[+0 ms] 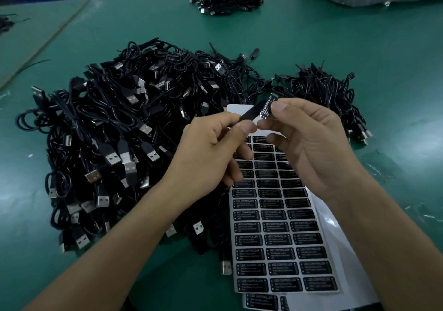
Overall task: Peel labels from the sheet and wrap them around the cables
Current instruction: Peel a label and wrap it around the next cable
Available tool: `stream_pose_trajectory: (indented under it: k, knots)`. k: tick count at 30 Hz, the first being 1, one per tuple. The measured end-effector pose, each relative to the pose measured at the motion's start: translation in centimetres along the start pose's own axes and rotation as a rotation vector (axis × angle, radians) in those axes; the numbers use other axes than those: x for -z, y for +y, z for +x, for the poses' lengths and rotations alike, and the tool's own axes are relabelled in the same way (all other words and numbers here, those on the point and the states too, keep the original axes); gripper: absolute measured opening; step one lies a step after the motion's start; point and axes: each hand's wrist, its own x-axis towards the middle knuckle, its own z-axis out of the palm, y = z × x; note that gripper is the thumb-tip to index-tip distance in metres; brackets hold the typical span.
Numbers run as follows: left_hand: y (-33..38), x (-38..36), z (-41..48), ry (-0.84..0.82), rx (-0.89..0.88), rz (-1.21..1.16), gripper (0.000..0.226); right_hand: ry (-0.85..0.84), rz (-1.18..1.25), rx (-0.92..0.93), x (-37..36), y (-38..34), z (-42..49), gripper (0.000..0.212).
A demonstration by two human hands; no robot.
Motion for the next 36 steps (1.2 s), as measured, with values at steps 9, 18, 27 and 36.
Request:
stream_pose_trajectory:
  k: [9, 18, 27, 36]
  knots:
    - [0.1, -0.1, 0.1, -0.106, 0.110, -0.036, 0.029, 0.011, -0.063, -0.019, -0.1, 0.7, 0.1, 0.017]
    - [0.3, 0.2, 0.2, -0.185, 0.173, -0.079, 0.030, 0.016, -0.117, 0.023, -0.4, 1.1, -0.1, 0.026]
    - [0.3, 0.2, 0.2, -0.145, 0.189, -0.156, 0.028, 0.063, -0.194, 0.008, -0.5, 1.2, -0.2, 0.010]
    - [0.5, 0.3, 0.1, -0.194, 0.164, -0.120, 0.025, 0.059, -0.205, 0.055, -0.7, 1.3, -0.2, 0.008]
